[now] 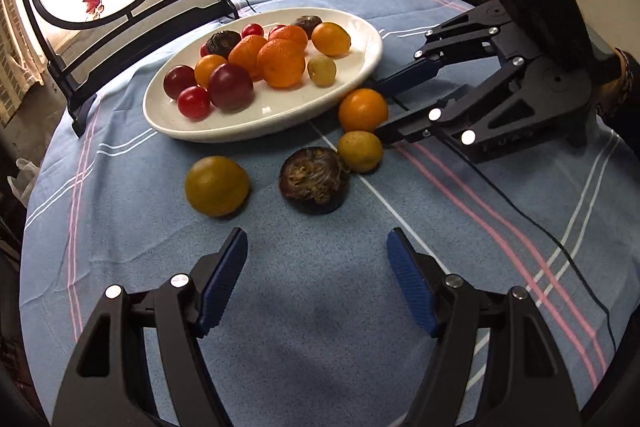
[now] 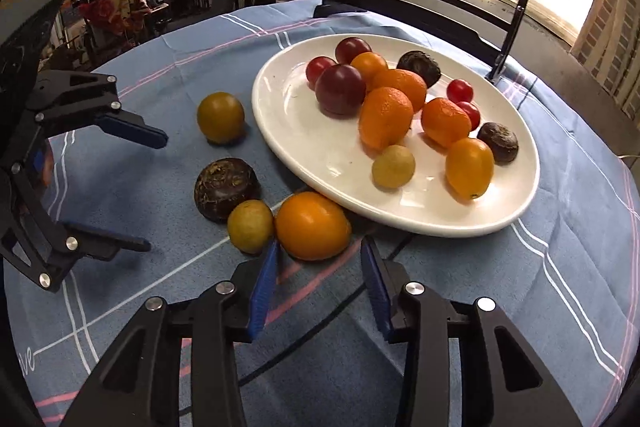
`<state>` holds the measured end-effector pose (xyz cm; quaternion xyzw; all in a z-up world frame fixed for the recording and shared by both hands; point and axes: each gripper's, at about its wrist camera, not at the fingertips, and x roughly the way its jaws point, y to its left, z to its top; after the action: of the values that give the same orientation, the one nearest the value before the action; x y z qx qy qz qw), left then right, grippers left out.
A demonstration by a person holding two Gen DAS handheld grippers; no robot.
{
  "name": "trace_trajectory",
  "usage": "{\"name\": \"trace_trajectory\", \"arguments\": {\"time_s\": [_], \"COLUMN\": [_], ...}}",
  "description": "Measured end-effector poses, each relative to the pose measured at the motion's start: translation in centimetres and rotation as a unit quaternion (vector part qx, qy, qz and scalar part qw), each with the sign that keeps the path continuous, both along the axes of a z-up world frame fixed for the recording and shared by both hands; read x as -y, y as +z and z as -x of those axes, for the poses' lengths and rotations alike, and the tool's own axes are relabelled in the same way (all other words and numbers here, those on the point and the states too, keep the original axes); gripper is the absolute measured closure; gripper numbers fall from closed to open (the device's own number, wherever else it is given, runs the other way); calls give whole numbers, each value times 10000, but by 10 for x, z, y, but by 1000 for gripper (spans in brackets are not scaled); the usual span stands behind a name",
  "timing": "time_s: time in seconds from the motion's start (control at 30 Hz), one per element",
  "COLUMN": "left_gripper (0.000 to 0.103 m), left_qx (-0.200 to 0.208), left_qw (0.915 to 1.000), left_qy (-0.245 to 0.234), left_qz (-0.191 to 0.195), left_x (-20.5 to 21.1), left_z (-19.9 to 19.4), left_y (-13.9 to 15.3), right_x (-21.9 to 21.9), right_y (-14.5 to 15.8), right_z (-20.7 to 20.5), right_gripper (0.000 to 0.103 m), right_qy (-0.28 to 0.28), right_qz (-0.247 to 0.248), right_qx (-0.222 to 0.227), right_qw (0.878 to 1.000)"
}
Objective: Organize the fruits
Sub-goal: 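Grasp a brown date with the left tool while the right tool grasps a mandarin, release both on plate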
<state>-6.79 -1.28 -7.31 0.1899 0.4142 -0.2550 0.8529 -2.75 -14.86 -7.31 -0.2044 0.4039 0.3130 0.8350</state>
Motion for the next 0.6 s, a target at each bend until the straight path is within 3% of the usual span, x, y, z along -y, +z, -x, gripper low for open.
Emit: {"name": "trace_trajectory", "arguments": {"time_s": [0.27, 0.37, 0.6], "left_gripper": [33, 48, 60], "left_qx": [22, -63, -328], "left_qw": [9999, 9998, 9987], "left_qy": [81, 148, 249], "left_qz": [87, 135, 315], "left_x": [11, 10, 13], "left_z": [-23, -30, -45], "left_y": [-1, -3, -9], "right_x": [0, 19, 36], "right_y": [3, 13, 18], "right_z": [4, 10, 20], "right_gripper": [67, 67, 67], "right_qy": [18, -187, -366], "right_qz": [-118, -327, -480], "right_qx": [-66, -71, -51], "right_qw": [9999, 9993, 9982]}}
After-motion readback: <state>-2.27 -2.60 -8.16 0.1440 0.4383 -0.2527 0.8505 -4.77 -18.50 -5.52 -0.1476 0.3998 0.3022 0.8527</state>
